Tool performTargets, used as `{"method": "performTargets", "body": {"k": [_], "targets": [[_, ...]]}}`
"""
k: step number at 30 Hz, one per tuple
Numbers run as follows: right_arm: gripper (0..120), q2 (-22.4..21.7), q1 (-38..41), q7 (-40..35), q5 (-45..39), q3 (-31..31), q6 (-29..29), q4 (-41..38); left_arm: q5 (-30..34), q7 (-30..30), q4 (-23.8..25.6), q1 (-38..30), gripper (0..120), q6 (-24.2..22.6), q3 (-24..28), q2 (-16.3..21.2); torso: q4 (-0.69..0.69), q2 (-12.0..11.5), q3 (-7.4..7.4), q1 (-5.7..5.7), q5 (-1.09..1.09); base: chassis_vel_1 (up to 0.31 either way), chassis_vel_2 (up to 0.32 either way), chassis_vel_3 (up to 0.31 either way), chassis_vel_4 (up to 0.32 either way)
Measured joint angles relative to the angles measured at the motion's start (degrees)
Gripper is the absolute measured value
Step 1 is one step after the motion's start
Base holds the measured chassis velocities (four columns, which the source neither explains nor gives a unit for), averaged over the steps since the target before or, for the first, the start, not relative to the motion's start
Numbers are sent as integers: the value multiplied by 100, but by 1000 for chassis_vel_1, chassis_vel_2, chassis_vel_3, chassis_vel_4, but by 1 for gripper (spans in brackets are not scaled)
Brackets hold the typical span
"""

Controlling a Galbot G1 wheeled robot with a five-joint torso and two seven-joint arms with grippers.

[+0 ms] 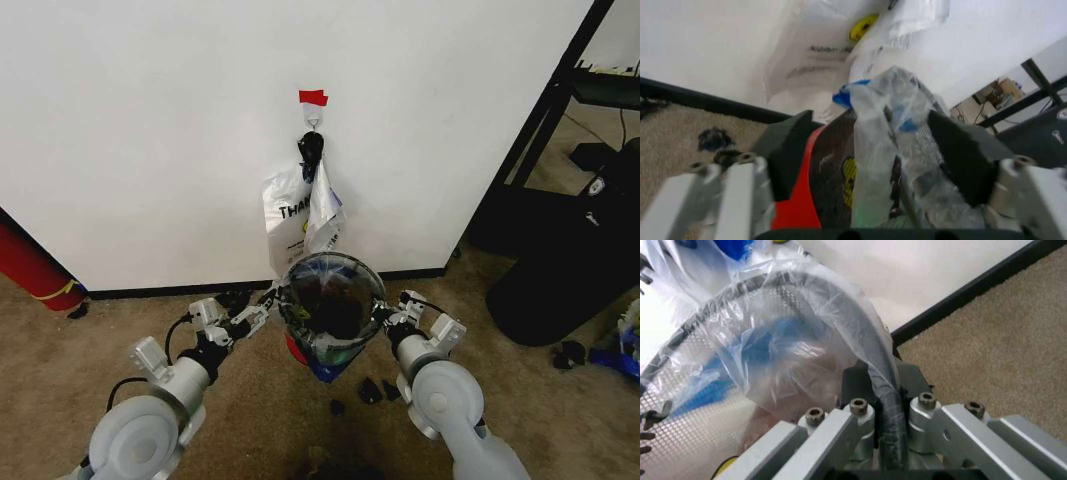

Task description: Pick up the garbage bag from the wall and place it over the trash bin.

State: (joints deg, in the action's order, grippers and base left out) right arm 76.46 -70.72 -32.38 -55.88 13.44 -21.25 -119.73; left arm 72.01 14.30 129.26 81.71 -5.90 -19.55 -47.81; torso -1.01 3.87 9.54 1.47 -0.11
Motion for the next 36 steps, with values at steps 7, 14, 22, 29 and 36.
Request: {"method": "performTargets", "body": {"k": [7, 14, 22, 29, 36], "targets": [[1, 2, -5, 0, -14, 14, 0, -27, -156, 74, -92, -80, 39, 7, 197, -33, 1, 0, 0, 0, 0, 0, 0, 0, 0], [1, 14, 14, 2, -17, 12, 0, -37, 11, 343, -187, -159, 14, 72, 201, -51, 1, 0, 0, 0, 0, 0, 0, 0, 0], [1, 45, 20, 8, -51, -2, -1, -59, -48, 370, -286, -271, 0, 79, 357, -89, 1, 0, 0, 0, 1, 0, 0, 0, 0], [1, 37, 10, 11, -140, -9, -25, -151, -336, 406, -589, -519, 0, 79, 770, -178, 0, 0, 0, 0, 0, 0, 0, 0, 0], [1, 34, 5, 21, -156, 8, -29, -162, -438, 457, -580, -623, 0, 69, 952, -195, 1, 0, 0, 0, 0, 0, 0, 0, 0]]}}
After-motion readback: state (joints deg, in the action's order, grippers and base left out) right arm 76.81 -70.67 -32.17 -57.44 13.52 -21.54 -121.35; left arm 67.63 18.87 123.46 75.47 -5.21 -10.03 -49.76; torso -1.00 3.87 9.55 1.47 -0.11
